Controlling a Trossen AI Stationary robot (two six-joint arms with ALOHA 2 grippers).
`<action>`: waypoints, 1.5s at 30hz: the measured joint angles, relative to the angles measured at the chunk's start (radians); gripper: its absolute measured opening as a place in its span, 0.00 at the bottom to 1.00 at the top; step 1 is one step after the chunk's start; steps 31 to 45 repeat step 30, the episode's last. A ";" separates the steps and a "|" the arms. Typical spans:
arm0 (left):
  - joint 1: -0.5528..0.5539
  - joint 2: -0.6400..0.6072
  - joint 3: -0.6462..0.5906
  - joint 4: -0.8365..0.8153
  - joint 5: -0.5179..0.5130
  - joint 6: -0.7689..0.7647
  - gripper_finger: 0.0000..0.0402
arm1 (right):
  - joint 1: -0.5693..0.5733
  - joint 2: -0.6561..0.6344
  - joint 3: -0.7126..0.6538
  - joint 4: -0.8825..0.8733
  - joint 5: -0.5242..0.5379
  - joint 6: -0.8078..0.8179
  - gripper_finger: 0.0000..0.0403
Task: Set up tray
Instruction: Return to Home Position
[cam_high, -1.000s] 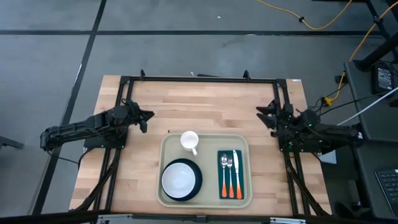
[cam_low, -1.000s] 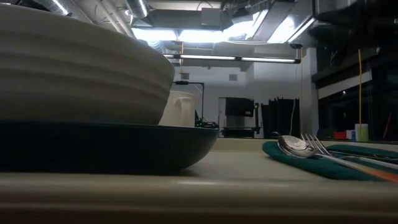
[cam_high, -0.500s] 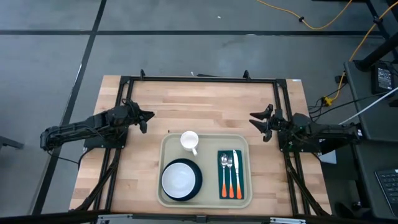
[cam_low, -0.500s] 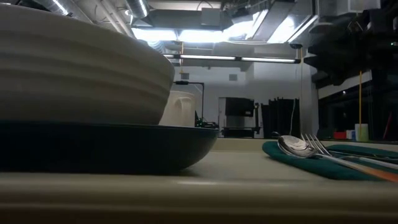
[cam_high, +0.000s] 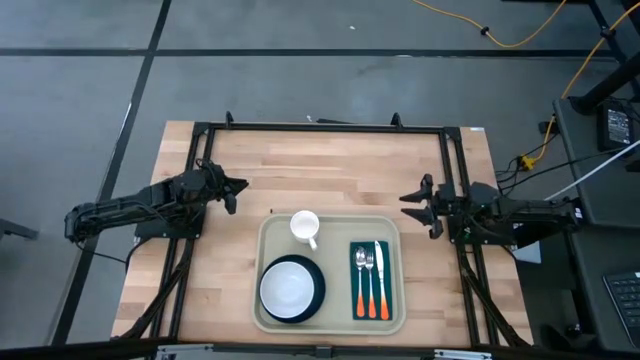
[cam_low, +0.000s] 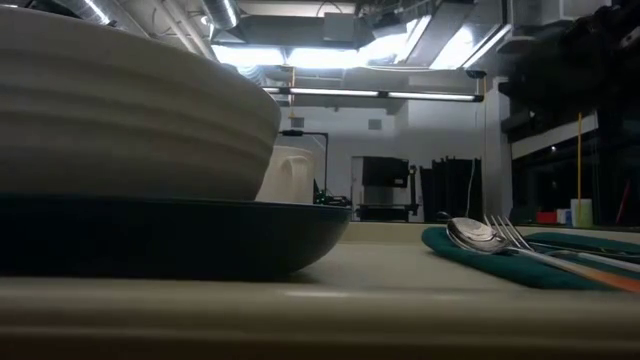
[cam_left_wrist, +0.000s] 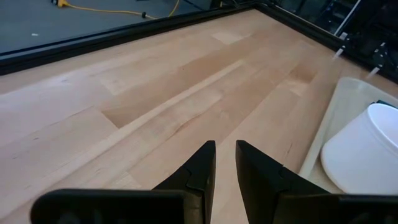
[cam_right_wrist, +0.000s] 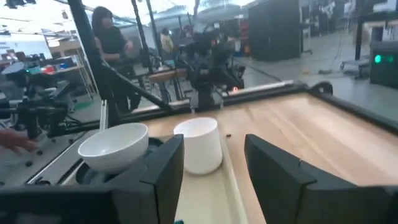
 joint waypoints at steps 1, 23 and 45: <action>0.000 0.000 0.000 0.000 0.000 0.001 0.15 | 0.000 0.000 0.000 -0.010 -0.001 0.010 0.44; 0.000 0.000 0.000 0.005 -0.001 0.002 0.15 | -0.001 0.001 0.000 -0.097 0.062 -0.003 0.44; 0.000 0.000 0.000 0.005 -0.001 0.002 0.15 | -0.001 0.001 0.000 -0.097 0.061 -0.003 0.44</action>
